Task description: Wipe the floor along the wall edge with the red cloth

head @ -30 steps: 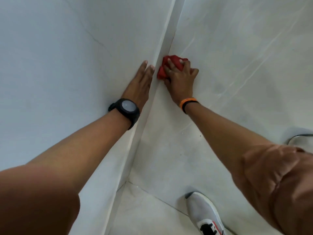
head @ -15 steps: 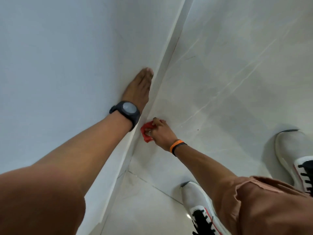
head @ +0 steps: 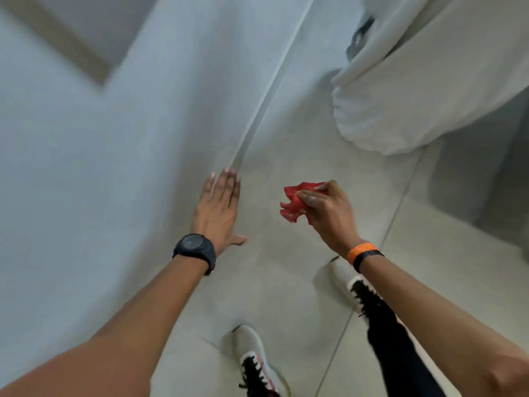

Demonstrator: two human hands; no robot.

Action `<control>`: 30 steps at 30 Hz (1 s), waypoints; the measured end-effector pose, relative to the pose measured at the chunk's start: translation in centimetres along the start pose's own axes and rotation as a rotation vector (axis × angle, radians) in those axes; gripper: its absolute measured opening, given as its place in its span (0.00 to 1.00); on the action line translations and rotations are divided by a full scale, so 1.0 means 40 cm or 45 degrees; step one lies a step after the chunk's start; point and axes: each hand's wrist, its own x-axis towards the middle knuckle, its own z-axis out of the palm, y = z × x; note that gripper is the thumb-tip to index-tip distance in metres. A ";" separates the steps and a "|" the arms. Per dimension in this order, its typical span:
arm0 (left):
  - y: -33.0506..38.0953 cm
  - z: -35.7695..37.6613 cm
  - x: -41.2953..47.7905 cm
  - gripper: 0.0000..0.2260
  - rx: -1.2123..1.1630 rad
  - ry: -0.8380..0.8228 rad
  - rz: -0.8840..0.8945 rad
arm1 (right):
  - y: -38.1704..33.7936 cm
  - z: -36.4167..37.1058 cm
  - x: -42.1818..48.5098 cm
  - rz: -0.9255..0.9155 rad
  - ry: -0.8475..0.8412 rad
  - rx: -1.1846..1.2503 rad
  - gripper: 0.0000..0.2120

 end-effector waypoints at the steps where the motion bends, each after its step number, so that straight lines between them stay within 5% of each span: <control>1: 0.008 -0.078 0.012 0.61 -0.049 0.051 -0.034 | 0.002 -0.084 0.020 0.041 0.109 0.017 0.08; 10: -0.026 -0.814 0.188 0.60 -0.546 0.591 -0.168 | -0.076 -0.895 0.269 -0.222 0.525 -0.318 0.16; 16: -0.049 -1.139 0.311 0.55 -0.608 0.750 -0.211 | -0.066 -1.224 0.436 -0.109 0.473 0.204 0.14; 19: -0.018 -1.217 0.369 0.51 -0.657 0.661 -0.236 | 0.010 -1.255 0.549 -0.208 0.340 0.030 0.16; 22: 0.028 -1.246 0.420 0.49 -0.658 0.518 -0.255 | 0.137 -1.213 0.615 -0.318 0.362 -0.386 0.06; 24: 0.055 -1.241 0.450 0.48 -0.675 0.432 -0.246 | 0.206 -1.166 0.629 -0.319 0.312 -0.511 0.14; 30: 0.100 -1.201 0.490 0.48 -0.736 0.303 -0.292 | 0.289 -1.108 0.582 -0.243 -0.280 -0.707 0.28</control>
